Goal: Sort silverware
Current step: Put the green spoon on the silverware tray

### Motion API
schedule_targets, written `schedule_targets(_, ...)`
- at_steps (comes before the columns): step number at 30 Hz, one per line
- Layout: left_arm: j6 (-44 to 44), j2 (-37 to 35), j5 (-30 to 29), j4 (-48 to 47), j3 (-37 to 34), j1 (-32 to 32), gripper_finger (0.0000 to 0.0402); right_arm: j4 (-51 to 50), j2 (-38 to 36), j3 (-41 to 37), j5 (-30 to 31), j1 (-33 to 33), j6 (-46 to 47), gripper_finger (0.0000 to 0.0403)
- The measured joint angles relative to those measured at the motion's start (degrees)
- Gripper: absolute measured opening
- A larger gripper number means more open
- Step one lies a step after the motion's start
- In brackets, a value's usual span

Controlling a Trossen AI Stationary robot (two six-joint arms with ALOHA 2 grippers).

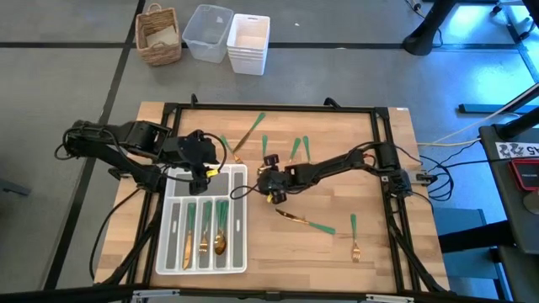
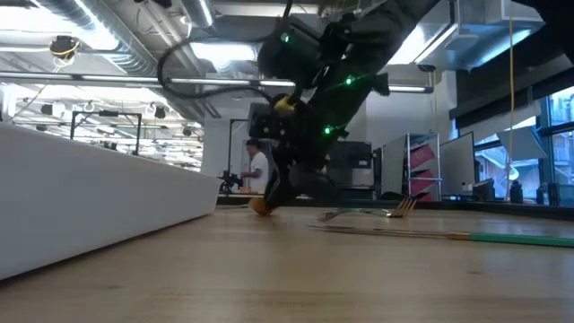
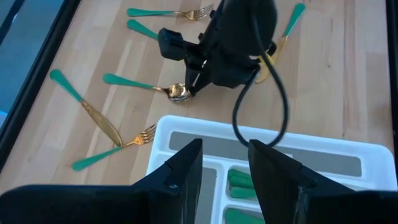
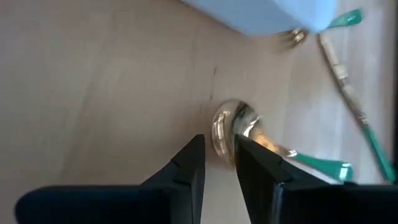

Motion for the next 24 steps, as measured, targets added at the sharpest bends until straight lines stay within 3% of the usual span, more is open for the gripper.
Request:
schedule_targets(9,1.2,0.0,0.0,-0.3,0.0,0.0,0.0122,2.8,1.8,0.0,5.1,-0.5,0.0,0.0088)
schedule_targets(17,1.3,0.0,0.1,-0.3,0.0,0.0,0.0122,3.1,1.9,0.0,4.4,-3.0,0.1,0.0083)
schedule_targets(24,1.2,0.0,0.1,-0.3,0.0,0.0,0.0122,3.3,1.8,0.0,-3.5,-4.9,0.1,0.001)
